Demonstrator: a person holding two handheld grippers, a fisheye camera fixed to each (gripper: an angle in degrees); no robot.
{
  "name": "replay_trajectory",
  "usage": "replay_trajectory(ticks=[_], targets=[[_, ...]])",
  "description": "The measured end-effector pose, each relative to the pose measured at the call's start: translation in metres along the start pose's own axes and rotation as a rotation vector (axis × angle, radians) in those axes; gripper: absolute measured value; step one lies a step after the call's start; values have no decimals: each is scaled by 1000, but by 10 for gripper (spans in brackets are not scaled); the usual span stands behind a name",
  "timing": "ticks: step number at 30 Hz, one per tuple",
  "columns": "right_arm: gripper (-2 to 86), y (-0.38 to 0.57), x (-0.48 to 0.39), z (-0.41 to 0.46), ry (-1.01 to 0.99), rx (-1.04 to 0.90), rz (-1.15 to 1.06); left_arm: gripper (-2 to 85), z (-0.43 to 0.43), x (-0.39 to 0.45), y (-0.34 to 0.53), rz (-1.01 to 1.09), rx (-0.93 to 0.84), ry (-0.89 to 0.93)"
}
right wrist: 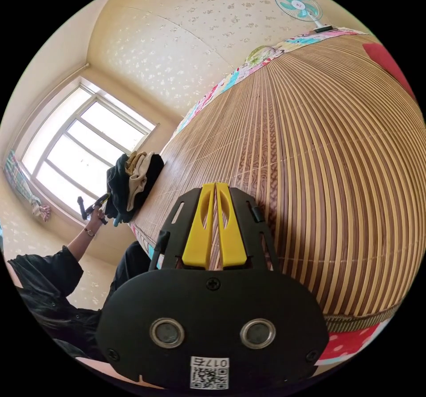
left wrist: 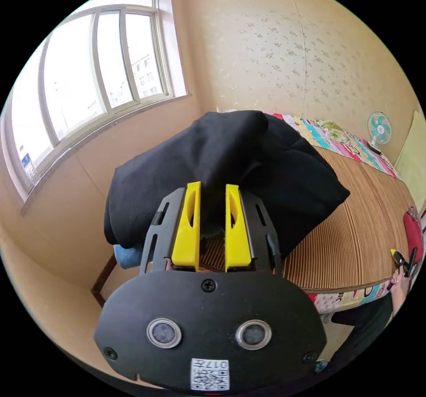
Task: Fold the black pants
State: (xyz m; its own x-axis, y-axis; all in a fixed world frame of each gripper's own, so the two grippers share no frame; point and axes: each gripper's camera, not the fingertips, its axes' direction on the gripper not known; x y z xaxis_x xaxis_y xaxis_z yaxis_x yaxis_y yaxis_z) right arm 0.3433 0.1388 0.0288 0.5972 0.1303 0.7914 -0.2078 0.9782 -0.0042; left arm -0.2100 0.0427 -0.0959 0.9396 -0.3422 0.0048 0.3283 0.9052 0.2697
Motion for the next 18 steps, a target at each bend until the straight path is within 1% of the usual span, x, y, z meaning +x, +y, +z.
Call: replay_trajectory(ticks=[1, 2, 3, 4, 5, 6, 7, 8, 9, 10, 12, 16, 18], targets=[[4, 0, 3, -1, -3, 0, 2, 24, 4, 16, 24, 7, -41, 20], [4, 0, 4, -2, -3, -1, 3, 22, 7, 26, 38, 37, -65, 55], [4, 0, 7, -3, -5, -2, 5, 18, 10, 47, 69, 122, -90, 106], [4, 0, 9, -4, -10, -3, 9, 12, 9, 71, 104, 209, -73, 80], [4, 0, 10, -4, -14, -4, 12, 9, 7, 82, 122, 251, -59, 54], [4, 0, 13, -4, -22, -5, 19, 5, 5, 103, 157, 310, -30, -9], [4, -1, 15, -4, -32, -7, 26, 2, 0, 128, 183, 436, 33, -126], [4, -1, 16, -4, -37, -7, 29, 1, -5, 142, 194, 490, 92, -208], [4, -1, 18, -4, -47, -8, 33, 0, -12, 163, 213, 549, 208, -327], [4, -1, 19, -3, -57, -7, 37, -2, -14, 181, 223, 621, 256, -343], [5, 0, 20, -2, -70, -3, 41, -4, -10, 200, 225, 692, 246, -300], [5, 0, 12, 4, -70, -1, 50, -4, 20, 214, 214, 700, 185, -345], [5, 0, 5, 8, -54, -4, 51, -5, 29, 209, 207, 663, 183, -350]])
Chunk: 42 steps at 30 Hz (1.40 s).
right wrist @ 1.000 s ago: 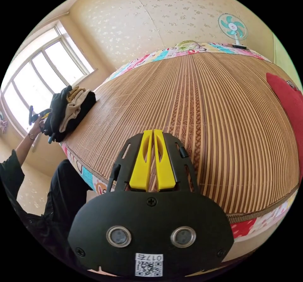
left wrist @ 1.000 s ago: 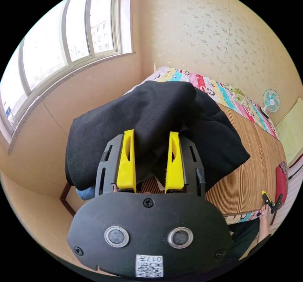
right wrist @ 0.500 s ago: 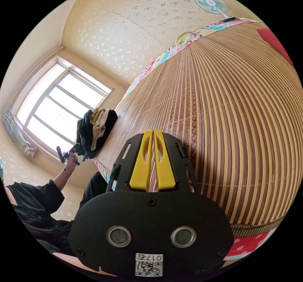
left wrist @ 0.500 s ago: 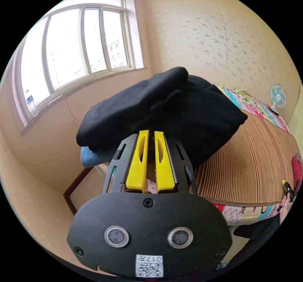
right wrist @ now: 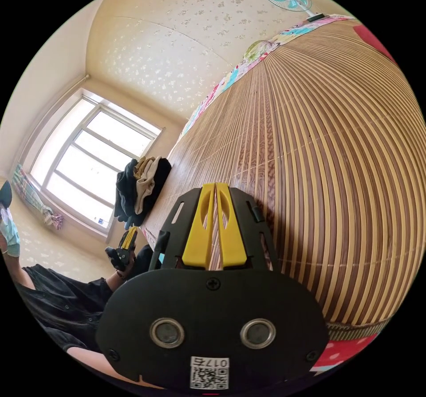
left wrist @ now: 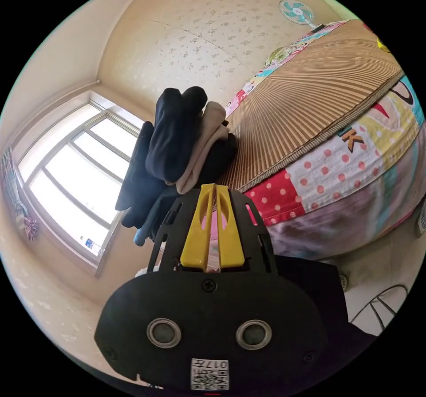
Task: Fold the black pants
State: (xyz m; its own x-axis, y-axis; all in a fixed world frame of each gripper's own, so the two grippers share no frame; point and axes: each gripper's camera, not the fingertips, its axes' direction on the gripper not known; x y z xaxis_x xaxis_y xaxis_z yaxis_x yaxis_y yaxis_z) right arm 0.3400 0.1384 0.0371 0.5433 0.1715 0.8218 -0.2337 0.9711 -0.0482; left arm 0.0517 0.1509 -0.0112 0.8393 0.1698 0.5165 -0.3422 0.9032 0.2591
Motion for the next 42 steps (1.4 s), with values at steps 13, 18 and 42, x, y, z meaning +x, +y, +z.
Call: replay_trajectory(ticks=[13, 18, 42], targets=[[5, 18, -133, 73, 476, -51, -176, -5, 50, -23, 8, -97, 13, 7], [10, 18, -230, 144, 727, -109, -221, -5, 71, -37, 10, -159, 7, -5], [19, 215, -743, 464, 962, 44, -1682, -5, 141, -31, 2, 31, -50, -94]])
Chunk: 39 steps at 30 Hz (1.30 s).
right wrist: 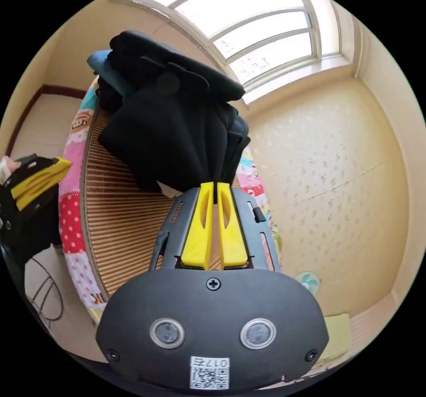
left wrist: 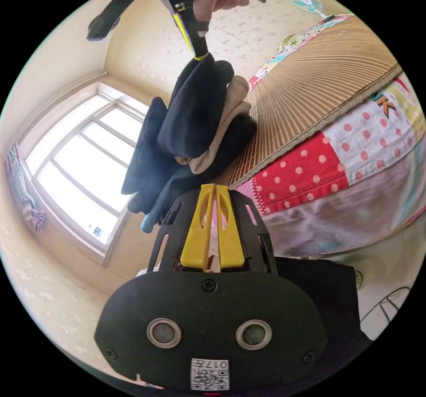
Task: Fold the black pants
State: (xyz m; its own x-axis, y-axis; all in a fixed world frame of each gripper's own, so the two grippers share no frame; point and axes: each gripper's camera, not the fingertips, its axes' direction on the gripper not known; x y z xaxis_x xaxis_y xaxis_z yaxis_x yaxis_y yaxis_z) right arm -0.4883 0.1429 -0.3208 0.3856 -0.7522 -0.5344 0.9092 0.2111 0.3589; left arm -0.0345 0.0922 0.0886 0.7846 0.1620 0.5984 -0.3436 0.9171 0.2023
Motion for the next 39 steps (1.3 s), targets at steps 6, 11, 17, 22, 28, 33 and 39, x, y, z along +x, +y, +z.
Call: replay_trajectory(ticks=[6, 11, 17, 22, 28, 33, 39], targets=[[5, 98, 71, 54, 82, -371, 163, -5, 17, -16, 7, -38, -18, -3], [4, 210, 101, 38, -353, -261, 358, -5, 16, -27, 8, -93, 17, 11], [4, 301, 51, 72, -648, -340, 563, -5, 5, -46, 3, -218, 82, 54], [6, 295, 36, 105, -754, -272, 613, -5, 5, -64, 9, -317, 105, 104], [21, 227, 78, 134, -1030, 39, 731, -4, 14, -84, 33, -372, 83, 94], [46, 166, 87, 177, -1376, 228, 858, -5, 22, -97, 58, -386, 52, 67], [75, 126, 45, 231, -1461, 144, 954, -5, 19, -110, 82, -432, 46, 46]])
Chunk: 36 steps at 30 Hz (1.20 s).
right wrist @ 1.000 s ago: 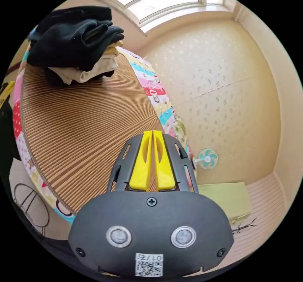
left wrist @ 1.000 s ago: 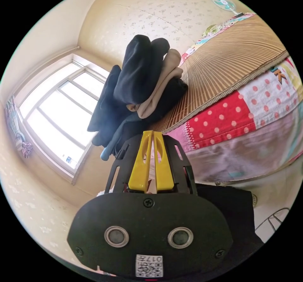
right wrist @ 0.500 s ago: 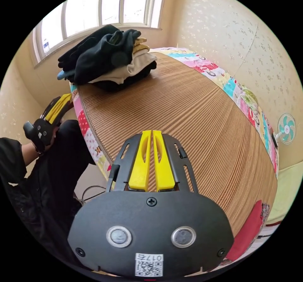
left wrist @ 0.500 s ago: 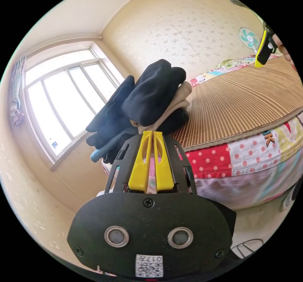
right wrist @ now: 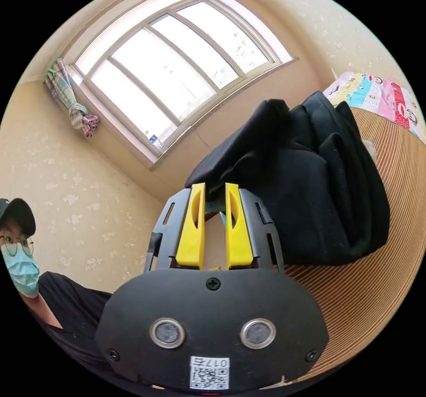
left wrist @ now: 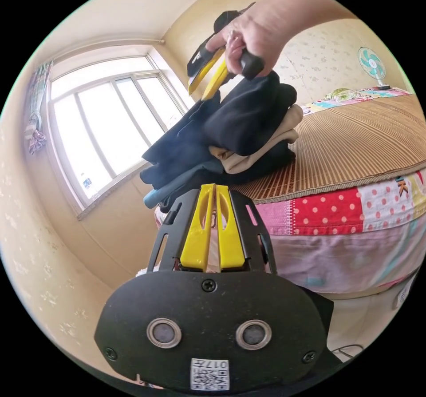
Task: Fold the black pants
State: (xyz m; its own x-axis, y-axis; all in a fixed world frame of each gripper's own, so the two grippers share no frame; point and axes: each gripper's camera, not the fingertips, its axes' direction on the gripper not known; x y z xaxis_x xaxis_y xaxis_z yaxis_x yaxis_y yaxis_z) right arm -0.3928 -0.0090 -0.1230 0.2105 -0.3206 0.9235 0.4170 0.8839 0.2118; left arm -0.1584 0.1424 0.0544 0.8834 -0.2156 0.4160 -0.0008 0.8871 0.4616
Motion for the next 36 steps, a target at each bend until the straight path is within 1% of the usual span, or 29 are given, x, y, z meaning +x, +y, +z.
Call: replay_trajectory(ticks=[2, 4, 7, 10, 15, 17, 19, 22, 23, 25, 26, 28, 32, 36], targets=[[79, 4, 21, 2, 5, 29, 68, -5, -2, -4, 2, -13, 3, 6], [78, 17, 54, -10, -99, 114, 146, -5, -7, -7, 6, -34, 22, 11], [68, 37, 97, -31, -199, 236, 278, -5, -10, -11, 6, -66, 27, 15], [46, 47, 125, -44, -274, 287, 332, -5, -15, -9, 7, -69, 31, 23], [26, 50, 141, -61, -269, 325, 352, -5, -25, -6, 9, -63, 40, 21], [22, 54, 154, -67, -358, 342, 407, -5, -28, -3, 10, -53, 39, 15], [18, 62, 180, -73, -651, 391, 501, -5, -33, 0, 12, -37, 44, 8], [15, 68, 184, -94, -811, 478, 554, -5, -41, 3, 14, -28, 45, 1], [15, 68, 183, -100, -836, 494, 548, -5, -43, 3, 14, -28, 45, -1], [14, 70, 176, -122, -978, 557, 503, -5, -48, 2, 16, -29, 46, -5], [14, 71, 174, -129, -1016, 578, 493, -5, -49, 2, 16, -29, 44, -7], [14, 74, 166, -165, -1124, 680, 449, -5, -53, 3, 17, -24, 40, -15], [14, 78, 152, -244, -1189, 793, 329, -5, -57, 8, 17, -2, 34, -24], [15, 94, 126, -360, -1189, 911, 105, -5, -66, 12, 15, 3, 35, -24]])
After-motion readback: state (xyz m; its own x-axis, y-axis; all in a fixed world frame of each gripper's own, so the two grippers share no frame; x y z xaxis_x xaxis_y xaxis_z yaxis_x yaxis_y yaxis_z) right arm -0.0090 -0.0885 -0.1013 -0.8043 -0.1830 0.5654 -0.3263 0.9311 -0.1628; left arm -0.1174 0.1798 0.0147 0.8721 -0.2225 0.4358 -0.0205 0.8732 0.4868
